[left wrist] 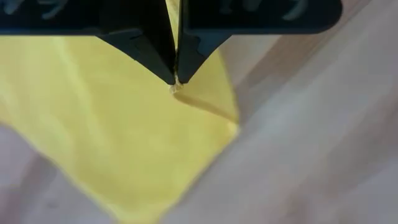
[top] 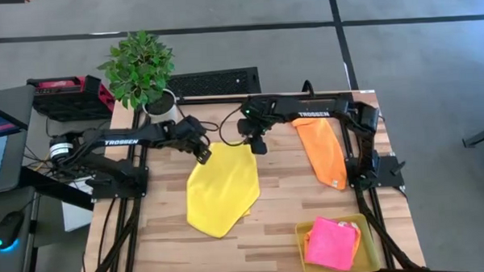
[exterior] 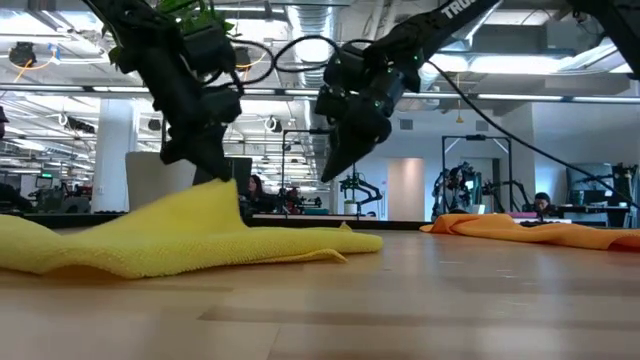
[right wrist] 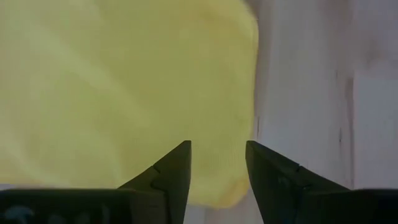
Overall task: Fold microfiber towels
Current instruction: Fold the yellow microfiber cloth
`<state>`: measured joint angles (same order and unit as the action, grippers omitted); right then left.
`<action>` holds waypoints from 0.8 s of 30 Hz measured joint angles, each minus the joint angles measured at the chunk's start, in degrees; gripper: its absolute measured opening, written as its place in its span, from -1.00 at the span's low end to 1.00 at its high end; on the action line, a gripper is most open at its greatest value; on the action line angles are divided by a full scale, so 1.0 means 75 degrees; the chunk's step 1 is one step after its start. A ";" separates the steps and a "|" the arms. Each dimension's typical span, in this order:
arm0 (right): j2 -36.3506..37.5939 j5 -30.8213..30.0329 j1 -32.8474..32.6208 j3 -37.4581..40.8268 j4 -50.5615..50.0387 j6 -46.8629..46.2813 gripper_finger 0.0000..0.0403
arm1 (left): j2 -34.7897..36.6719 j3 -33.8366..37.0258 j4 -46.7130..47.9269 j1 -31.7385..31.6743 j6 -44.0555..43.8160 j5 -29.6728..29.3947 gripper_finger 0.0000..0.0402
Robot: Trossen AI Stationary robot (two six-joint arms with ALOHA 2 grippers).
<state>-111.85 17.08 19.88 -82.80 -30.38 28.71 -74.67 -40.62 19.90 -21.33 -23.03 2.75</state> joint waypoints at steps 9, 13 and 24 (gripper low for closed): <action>0.0000 0.0023 -0.0461 -0.0001 0.0859 0.0544 -0.13 | 0.0000 -0.0006 -0.1200 0.0613 0.0176 0.0557 -1.00; 0.0000 0.0136 -0.0497 -0.0001 0.1126 0.0827 -0.13 | 0.0000 -0.0075 -0.1421 0.0806 -0.0007 0.0575 -1.00; 0.0000 0.0624 -0.0776 -0.0001 0.1889 0.1839 -0.15 | 0.0007 -0.1027 -0.0723 0.1044 0.0333 0.0566 -1.00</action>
<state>-111.85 21.76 14.06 -82.81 -16.21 42.50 -74.62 -48.32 14.48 -13.50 -20.53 6.99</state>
